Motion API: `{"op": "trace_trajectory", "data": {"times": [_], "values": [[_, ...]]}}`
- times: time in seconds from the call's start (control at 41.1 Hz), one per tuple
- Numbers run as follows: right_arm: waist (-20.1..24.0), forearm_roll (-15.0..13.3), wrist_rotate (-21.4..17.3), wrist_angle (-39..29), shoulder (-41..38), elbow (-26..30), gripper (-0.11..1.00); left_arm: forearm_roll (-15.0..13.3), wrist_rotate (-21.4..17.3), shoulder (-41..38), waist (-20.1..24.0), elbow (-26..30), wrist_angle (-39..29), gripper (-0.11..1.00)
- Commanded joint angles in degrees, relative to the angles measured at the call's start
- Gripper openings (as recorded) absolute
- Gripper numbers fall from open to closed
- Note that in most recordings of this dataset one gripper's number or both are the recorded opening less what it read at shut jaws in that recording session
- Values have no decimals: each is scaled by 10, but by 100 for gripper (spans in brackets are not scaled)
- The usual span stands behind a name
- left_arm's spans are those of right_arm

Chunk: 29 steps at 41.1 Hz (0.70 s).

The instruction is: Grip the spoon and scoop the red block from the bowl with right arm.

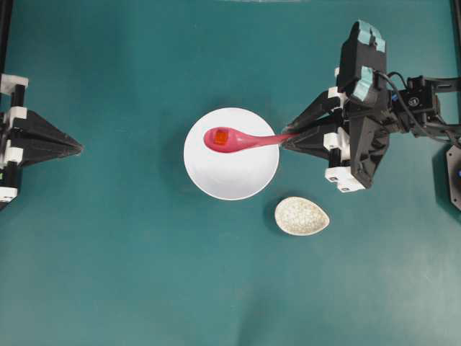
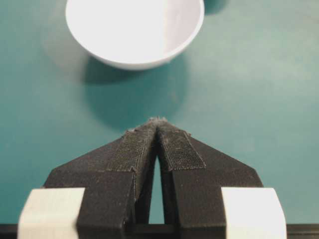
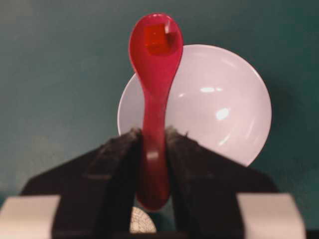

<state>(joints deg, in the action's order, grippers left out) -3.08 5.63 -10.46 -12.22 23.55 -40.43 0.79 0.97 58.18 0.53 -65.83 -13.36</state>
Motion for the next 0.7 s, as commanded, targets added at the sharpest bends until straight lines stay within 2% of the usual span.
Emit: {"op": "trace_trajectory", "data": {"times": [0.0,0.68], "values": [[-3,-1,1,3,14,18,25,1,1,-6,1,18,6,0],[-9,-3,1,3,16,17,25,0,2,-7,1,20,16,0]]}}
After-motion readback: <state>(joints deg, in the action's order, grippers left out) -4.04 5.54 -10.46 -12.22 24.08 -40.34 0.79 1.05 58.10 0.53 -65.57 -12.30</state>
